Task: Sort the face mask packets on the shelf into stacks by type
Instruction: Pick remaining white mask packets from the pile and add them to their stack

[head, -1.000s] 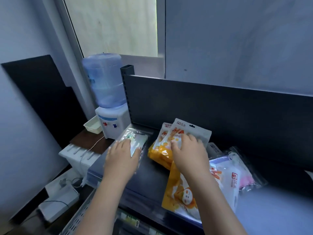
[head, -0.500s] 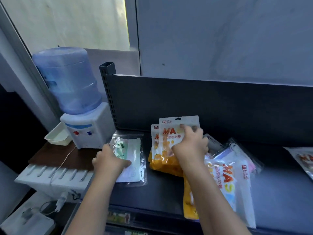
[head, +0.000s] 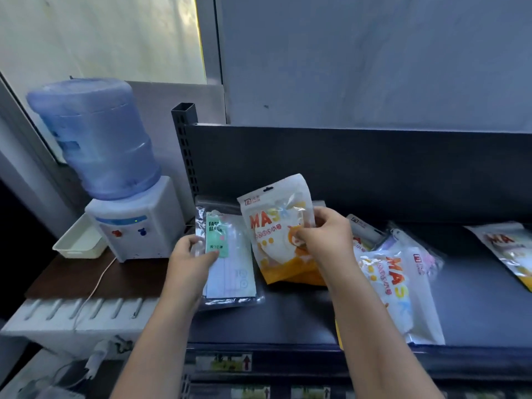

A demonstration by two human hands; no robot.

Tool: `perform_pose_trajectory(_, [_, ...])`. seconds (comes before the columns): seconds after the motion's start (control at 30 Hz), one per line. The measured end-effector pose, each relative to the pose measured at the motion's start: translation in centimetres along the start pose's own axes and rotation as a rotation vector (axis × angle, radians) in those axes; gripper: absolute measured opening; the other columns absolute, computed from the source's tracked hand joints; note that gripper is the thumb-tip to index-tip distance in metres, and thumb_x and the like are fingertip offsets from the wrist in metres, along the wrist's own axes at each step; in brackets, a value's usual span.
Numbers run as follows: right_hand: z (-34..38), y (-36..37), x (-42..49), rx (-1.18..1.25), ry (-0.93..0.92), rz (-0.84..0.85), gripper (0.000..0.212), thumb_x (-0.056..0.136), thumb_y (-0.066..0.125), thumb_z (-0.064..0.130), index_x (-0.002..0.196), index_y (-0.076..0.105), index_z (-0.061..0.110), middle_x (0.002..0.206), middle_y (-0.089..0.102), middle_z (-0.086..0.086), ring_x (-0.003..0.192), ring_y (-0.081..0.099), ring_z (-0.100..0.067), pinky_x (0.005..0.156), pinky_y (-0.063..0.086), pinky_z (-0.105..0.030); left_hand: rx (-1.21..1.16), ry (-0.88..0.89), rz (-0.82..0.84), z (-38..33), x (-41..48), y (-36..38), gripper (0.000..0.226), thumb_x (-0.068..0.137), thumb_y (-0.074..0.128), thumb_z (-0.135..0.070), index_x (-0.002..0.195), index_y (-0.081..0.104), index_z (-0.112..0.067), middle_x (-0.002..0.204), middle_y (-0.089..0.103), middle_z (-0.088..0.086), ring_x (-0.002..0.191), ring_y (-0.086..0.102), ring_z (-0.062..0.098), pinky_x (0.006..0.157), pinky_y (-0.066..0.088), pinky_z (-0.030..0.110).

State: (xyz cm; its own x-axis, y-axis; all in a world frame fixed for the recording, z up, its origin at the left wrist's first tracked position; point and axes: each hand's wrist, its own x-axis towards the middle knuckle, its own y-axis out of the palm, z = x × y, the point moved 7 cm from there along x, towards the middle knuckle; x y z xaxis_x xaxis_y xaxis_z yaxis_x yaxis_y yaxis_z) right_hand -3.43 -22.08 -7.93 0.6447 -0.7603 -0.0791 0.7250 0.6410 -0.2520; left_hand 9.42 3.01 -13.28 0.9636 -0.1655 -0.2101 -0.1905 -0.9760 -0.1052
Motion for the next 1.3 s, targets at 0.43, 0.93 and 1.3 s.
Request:
perform_pose_trajectory(0.43, [1.4, -2.5, -2.8, 0.398, -0.158, -0.131, 0.016, 0.103, 0.068, 0.025, 0.118, 0.071, 0.019, 0.106, 0.081, -0.005, 0.094, 0.081, -0.02, 0.065, 0.067, -0.043, -0.351, 0.009, 0.154, -3.2, -2.3, -1.8, 0.03, 0.105, 0.046, -0.002, 0.112, 0.061, -0.026, 0.106, 0.079, 0.01, 0.08, 0.077, 0.019, 0.058, 0.06, 0.035])
perform_pose_trajectory(0.93, [-3.5, -18.9, -2.0, 0.396, -0.128, -0.302, 0.017, 0.11, 0.056, 0.023, 0.118, 0.071, 0.021, 0.107, 0.08, -0.003, 0.095, 0.08, -0.018, 0.066, 0.066, -0.037, -0.447, -0.006, 0.395, -5.8, -10.5, 12.8, 0.033, 0.11, 0.036, -0.005, 0.129, 0.059, -0.019, 0.114, 0.078, 0.012, 0.1, 0.077, 0.028, 0.072, 0.066, 0.044])
perform_pose_trajectory(1.3, [-11.0, -38.0, 0.5, 0.368, 0.007, -0.296, 0.018, 0.11, 0.054, 0.025, 0.113, 0.072, 0.027, 0.106, 0.08, -0.004, 0.093, 0.081, -0.024, 0.06, 0.066, -0.047, -0.4, -0.061, 0.426, -4.8, -20.6, 32.9, 0.033, 0.109, 0.039, -0.005, 0.132, 0.056, -0.021, 0.108, 0.079, 0.013, 0.093, 0.079, 0.028, 0.068, 0.066, 0.04])
